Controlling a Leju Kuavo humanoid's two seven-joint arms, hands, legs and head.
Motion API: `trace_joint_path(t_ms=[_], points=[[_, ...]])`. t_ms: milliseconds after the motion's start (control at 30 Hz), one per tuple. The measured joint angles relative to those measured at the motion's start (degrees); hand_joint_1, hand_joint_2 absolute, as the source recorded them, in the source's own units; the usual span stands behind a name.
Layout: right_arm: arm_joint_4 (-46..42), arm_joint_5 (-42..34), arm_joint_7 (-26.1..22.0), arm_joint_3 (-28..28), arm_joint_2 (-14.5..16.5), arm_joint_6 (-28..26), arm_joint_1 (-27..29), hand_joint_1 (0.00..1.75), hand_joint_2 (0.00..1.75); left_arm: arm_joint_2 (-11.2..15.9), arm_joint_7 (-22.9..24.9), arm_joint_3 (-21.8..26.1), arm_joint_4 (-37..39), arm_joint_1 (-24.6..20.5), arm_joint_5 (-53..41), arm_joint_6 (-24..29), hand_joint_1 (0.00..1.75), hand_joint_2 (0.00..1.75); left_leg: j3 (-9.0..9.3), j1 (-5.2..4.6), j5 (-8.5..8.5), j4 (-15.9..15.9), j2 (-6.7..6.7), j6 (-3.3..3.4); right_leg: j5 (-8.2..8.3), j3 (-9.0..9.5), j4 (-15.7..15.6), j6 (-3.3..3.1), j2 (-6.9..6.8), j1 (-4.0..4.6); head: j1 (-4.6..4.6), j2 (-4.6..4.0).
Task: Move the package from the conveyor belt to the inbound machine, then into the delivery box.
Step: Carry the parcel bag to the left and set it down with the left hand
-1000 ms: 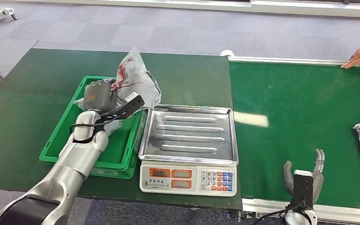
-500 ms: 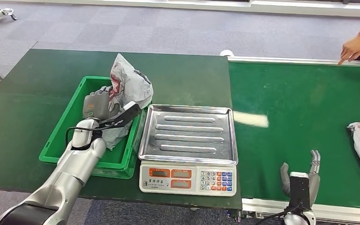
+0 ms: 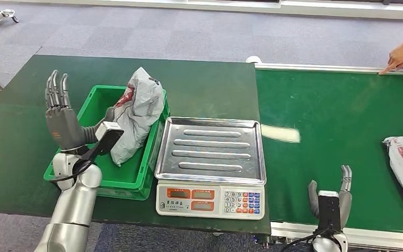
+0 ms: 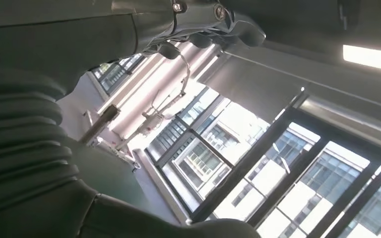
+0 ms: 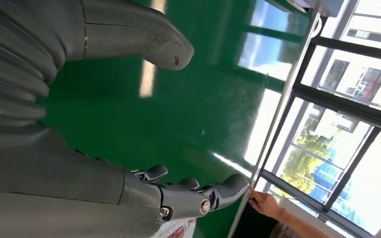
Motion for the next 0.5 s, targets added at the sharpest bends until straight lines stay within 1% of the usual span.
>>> trace_joint_path(t_ms=[33, 100, 167, 200, 267, 367, 433, 500], points=[[0.1, 0.0, 0.0, 0.0, 0.0, 0.0, -0.1, 0.0, 1.75, -0.5, -1.2, 0.9, -1.1, 0.4, 0.5, 0.0, 0.0, 0.0, 0.0, 0.0, 0.0, 0.0, 0.0, 0.0, 0.0, 0.01, 0.0, 0.0, 0.0, 0.0, 0.0, 0.0], [0.2, -0.4, 0.0, 0.3, 0.0, 0.0, -0.3, 0.0, 1.75, -1.5, -5.6, 2.8, -4.4, 1.6, 3.7, 0.0, 0.0, 0.0, 0.02, 0.0, 0.0, 0.0, 0.02, 0.0, 0.01, 0.01, 0.0, 0.0, 0.01, 0.0, -0.01, 0.0], [0.5, -1.2, 0.0, 1.0, 0.0, -0.1, -0.6, 0.0, 1.75, -2.3, -9.6, 3.8, -8.7, 3.4, 10.8, 0.0, 0.0, 0.0, 0.04, 0.0, 0.0, 0.0, 0.06, 0.0, 0.01, -0.01, 0.0, 0.0, 0.03, 0.0, -0.01, 0.0], [0.6, -1.8, 0.0, 1.4, 0.0, -0.3, -0.8, 0.0, 1.75, -2.4, -10.4, 3.5, -10.9, 4.4, 15.5, 0.0, 0.0, 0.0, 0.04, 0.0, 0.0, 0.0, 0.07, 0.0, 0.01, -0.02, 0.0, 0.0, 0.04, 0.0, -0.01, 0.0], [0.8, -3.1, 0.0, 2.3, -0.1, -0.6, -1.1, 0.0, 1.75, -2.2, -10.9, 1.0, -15.1, 6.3, 26.2, 0.0, 0.0, 0.0, 0.03, 0.0, -0.01, 0.0, 0.03, 0.0, 0.0, -0.03, 0.0, 0.0, 0.02, 0.01, -0.01, 0.0], [0.9, -4.3, 0.0, 3.4, -0.4, -0.9, -1.6, 0.0, 1.75, -0.8, -11.1, -5.6, -20.1, 8.3, 40.5, -0.3, 0.0, 0.0, 0.01, 0.0, -0.02, 0.0, -0.05, 0.02, -0.03, -0.01, 0.0, -0.01, -0.08, 0.01, 0.0, 0.0], [1.0, -4.6, 0.0, 4.0, -0.7, -1.0, -1.8, 0.0, 1.75, 0.2, -11.2, -9.9, -22.6, 9.1, 45.5, -0.9, 0.0, 0.0, 0.01, 0.0, -0.02, 0.0, -0.06, 0.03, -0.03, 0.02, 0.0, -0.01, -0.09, 0.01, 0.0, 0.0], [1.1, -4.8, 0.0, 4.3, -0.9, -1.0, -1.8, 0.0, 1.75, 0.8, -11.2, -13.1, -24.6, 9.6, 47.1, -1.4, 0.0, 0.0, 0.02, -0.01, -0.03, 0.0, -0.04, 0.03, -0.02, 0.03, 0.0, -0.01, -0.08, 0.0, 0.0, 0.0]])
